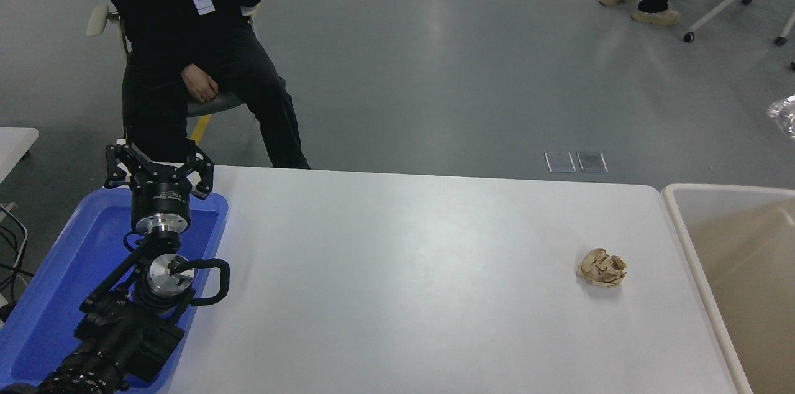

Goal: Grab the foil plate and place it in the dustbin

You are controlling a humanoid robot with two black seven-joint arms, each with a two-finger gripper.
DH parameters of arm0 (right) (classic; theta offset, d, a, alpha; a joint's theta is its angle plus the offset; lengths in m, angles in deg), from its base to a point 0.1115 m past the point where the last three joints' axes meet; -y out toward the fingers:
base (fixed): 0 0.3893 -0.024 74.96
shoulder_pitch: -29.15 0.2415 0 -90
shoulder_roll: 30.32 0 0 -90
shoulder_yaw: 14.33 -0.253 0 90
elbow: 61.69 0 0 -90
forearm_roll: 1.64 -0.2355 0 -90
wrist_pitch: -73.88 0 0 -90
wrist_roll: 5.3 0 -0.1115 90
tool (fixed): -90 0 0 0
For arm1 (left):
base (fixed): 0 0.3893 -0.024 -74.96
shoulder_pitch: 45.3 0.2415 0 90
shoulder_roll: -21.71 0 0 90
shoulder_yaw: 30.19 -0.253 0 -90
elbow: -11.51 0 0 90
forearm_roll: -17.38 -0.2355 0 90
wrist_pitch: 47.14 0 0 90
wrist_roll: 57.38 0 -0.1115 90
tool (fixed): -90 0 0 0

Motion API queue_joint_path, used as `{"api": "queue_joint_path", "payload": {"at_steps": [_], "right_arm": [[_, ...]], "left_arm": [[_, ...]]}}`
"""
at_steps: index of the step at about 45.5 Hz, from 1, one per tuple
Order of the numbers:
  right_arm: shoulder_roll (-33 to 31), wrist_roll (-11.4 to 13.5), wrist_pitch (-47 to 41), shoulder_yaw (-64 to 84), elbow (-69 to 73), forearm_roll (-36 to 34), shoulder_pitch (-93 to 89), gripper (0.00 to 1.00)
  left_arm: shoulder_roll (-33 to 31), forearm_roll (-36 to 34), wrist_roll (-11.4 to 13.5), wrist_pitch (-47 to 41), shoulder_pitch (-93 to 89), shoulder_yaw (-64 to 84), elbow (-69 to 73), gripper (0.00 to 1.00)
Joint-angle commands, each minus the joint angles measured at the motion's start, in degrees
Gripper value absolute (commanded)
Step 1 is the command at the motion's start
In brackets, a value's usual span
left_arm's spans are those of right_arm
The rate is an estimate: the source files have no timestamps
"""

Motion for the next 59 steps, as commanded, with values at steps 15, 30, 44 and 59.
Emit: {"api": "queue_joint_path", "payload": {"at_steps": [15,30,44,59], "right_arm": [[12.50,-0.52,5.98,-19.38,-3.95,-0.06,-18.57,0.00],[14.61,-0.79,7.13,-22.36,-3.78,-0.15,-19.62,0.60],[12.15,-0.79,6.25,-22.81,-3.69,-0.06,-18.57,1.00],[7.14,-0.08,0.28,-17.98,-3.43,0.11,-7.15,1.00]], "left_arm": [[0.00,0.00,0.00,0.00,0.00,0.00,-0.01,0.99],[0.00,0.00,0.00,0.00,0.00,0.00,-0.01,0.99],[0.00,0.00,0.00,0.00,0.00,0.00,-0.01,0.99],[0.00,0.00,0.00,0.00,0.00,0.00,-0.01,0.99]]}}
